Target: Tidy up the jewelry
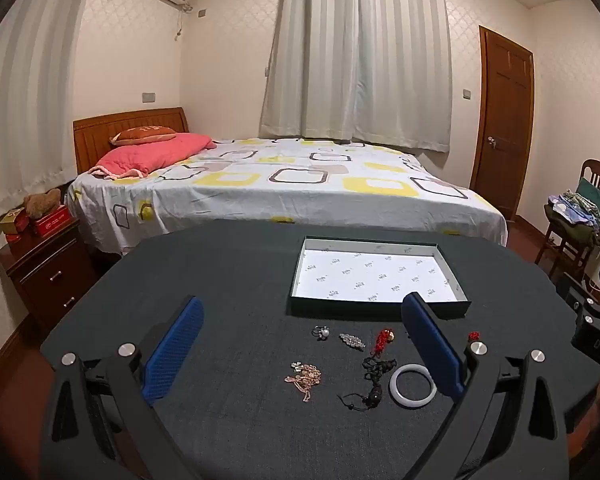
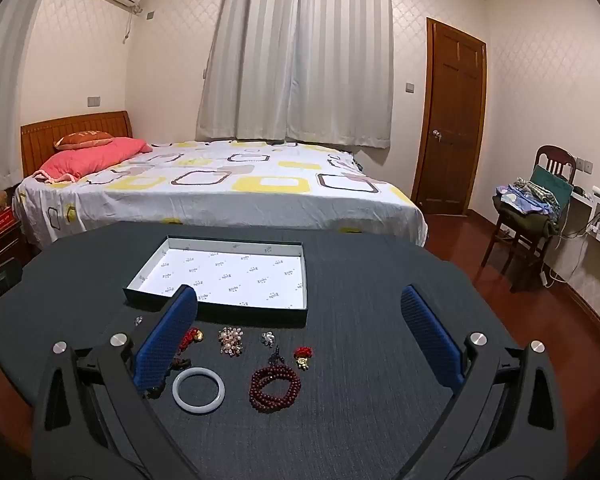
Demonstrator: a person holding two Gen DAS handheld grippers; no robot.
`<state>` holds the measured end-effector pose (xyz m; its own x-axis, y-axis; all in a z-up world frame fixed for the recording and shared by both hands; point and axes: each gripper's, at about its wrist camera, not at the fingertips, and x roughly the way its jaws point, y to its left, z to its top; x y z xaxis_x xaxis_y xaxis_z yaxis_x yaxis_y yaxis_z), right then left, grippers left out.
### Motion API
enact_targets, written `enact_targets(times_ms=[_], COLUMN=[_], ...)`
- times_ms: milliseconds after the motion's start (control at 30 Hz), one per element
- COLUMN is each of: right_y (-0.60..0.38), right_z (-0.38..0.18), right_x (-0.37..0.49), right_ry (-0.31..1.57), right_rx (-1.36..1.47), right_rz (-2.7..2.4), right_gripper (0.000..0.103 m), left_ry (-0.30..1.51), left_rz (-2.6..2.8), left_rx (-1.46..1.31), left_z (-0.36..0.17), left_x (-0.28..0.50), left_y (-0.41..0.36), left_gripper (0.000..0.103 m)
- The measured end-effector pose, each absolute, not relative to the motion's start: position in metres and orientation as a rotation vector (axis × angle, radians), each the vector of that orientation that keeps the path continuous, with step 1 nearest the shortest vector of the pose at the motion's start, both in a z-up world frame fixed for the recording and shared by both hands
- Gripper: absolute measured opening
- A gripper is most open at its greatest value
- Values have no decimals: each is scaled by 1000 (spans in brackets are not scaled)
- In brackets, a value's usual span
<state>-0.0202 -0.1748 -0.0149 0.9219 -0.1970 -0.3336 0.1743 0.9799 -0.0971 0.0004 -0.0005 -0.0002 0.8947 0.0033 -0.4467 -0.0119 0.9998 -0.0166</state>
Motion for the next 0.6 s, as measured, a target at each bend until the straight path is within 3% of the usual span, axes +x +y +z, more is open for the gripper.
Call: enact_targets(times_ms=[600], right_y=[-174], right_z=[-17], right_x=[-20], right_ry=[354], right_rx=[-67], right_rz=[-191], right_gripper=[99], left_ry=[466], left_rz=[8], left_rx=[-25], left_z=[-5], left_x=[-2], left_y=[-2], left_gripper=[96])
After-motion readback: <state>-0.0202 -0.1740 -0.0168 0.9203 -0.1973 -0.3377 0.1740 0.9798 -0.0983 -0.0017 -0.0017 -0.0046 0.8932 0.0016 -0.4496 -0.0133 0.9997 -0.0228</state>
